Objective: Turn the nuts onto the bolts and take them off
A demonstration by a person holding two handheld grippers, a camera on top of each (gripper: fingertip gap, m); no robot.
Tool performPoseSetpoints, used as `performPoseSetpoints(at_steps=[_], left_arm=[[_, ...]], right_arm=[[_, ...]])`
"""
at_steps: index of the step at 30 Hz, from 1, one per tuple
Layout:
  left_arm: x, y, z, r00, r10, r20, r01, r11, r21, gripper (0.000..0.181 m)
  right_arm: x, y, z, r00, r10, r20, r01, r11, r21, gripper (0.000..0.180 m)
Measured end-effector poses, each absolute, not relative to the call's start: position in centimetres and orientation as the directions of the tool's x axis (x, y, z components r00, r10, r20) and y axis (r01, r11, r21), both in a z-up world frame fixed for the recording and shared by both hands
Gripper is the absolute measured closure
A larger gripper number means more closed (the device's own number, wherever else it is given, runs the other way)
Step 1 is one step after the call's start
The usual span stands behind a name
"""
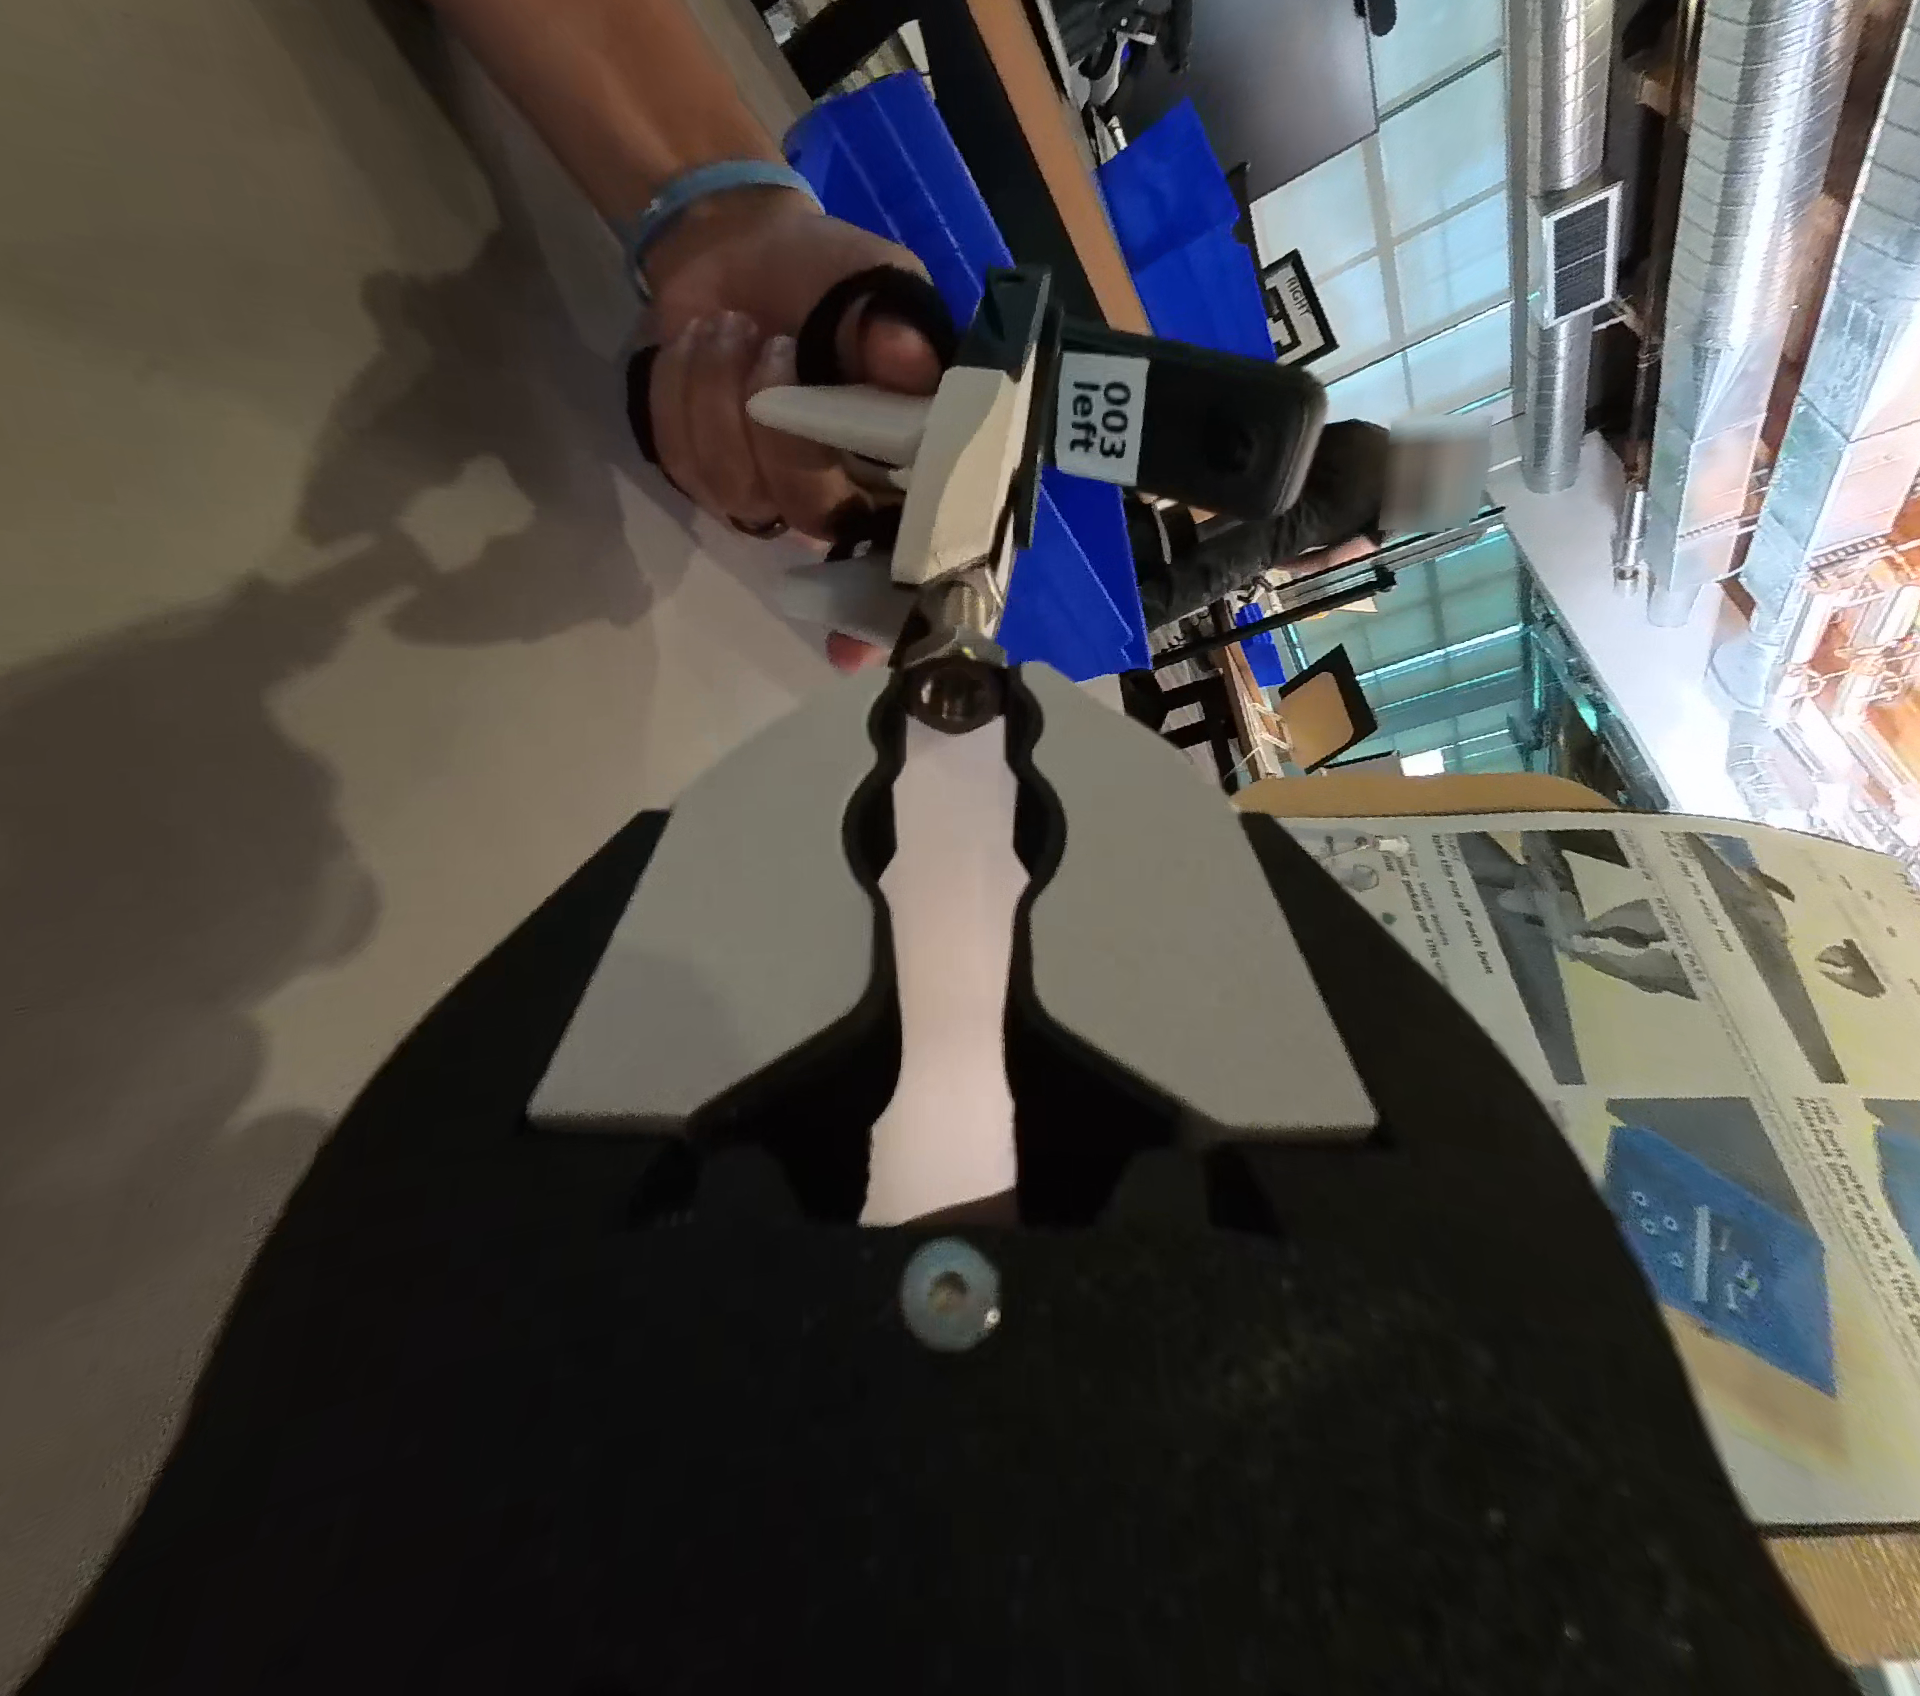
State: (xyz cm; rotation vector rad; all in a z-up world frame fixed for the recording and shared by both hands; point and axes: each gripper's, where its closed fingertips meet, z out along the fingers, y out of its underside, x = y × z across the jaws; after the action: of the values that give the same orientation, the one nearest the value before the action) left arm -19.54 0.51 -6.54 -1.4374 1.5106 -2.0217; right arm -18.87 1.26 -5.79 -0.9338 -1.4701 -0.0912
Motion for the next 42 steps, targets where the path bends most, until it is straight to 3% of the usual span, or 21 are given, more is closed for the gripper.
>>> performPoseSetpoints(at_steps=[4,7,12,16,23,28,32,35,38,42], left_arm=[[-19.4,0.6,-6.8,-0.480,-0.667,0.569,-0.354,-0.447,-0.822,0.163],[-19.1,0.8,-6.9,-0.455,-0.715,0.532,-0.329,-0.420,-0.846,0.163],[-18.8,1.1,-7.2,-0.375,-0.861,0.344,-0.299,-0.239,-0.924,0.163],[-18.6,2.0,-7.1,-0.284,-0.947,0.147,-0.252,-0.074,-0.965,0.163],[-18.5,3.6,-7.4,-0.111,-0.963,-0.246,-0.289,0.268,-0.919,0.163],[-18.5,4.1,-7.6,-0.070,-0.925,-0.375,-0.319,0.376,-0.870,0.163],[-18.4,4.4,-7.6,-0.049,-0.925,-0.377,-0.322,0.372,-0.871,0.163],[-18.3,4.5,-7.4,-0.058,-0.957,-0.285,-0.290,0.290,-0.912,0.163],[-18.3,4.7,-7.1,-0.071,-0.984,-0.161,-0.243,0.174,-0.954,0.163],[-18.4,5.1,-6.3,-0.117,-0.991,0.067,-0.156,-0.048,-0.987,0.163]], right_arm=[[-18.8,1.4,-6.2,0.156,0.484,0.861,0.587,0.656,-0.475,0.162],[-18.5,1.7,-6.3,0.235,0.603,0.762,0.532,0.577,-0.620,0.162],[-18.4,1.7,-6.5,0.315,0.867,0.385,0.295,0.296,-0.908,0.162],[-18.3,2.2,-6.5,0.296,0.954,0.058,0.133,0.019,-0.991,0.162],[-18.3,3.1,-7.1,0.210,0.887,-0.411,-0.007,-0.419,-0.908,0.162],[-18.4,3.2,-7.0,0.016,0.668,-0.744,-0.106,-0.739,-0.665,0.163],[-18.3,3.5,-7.0,-0.112,0.507,-0.855,-0.154,-0.859,-0.489,0.162],[-18.2,3.7,-6.7,-0.092,0.548,-0.832,-0.167,-0.832,-0.529,0.162],[-18.0,3.8,-5.9,-0.059,0.616,-0.785,-0.197,-0.778,-0.596,0.141],[-17.2,4.3,-6.4,0.089,0.730,-0.678,-0.191,-0.655,-0.731,0.131]])
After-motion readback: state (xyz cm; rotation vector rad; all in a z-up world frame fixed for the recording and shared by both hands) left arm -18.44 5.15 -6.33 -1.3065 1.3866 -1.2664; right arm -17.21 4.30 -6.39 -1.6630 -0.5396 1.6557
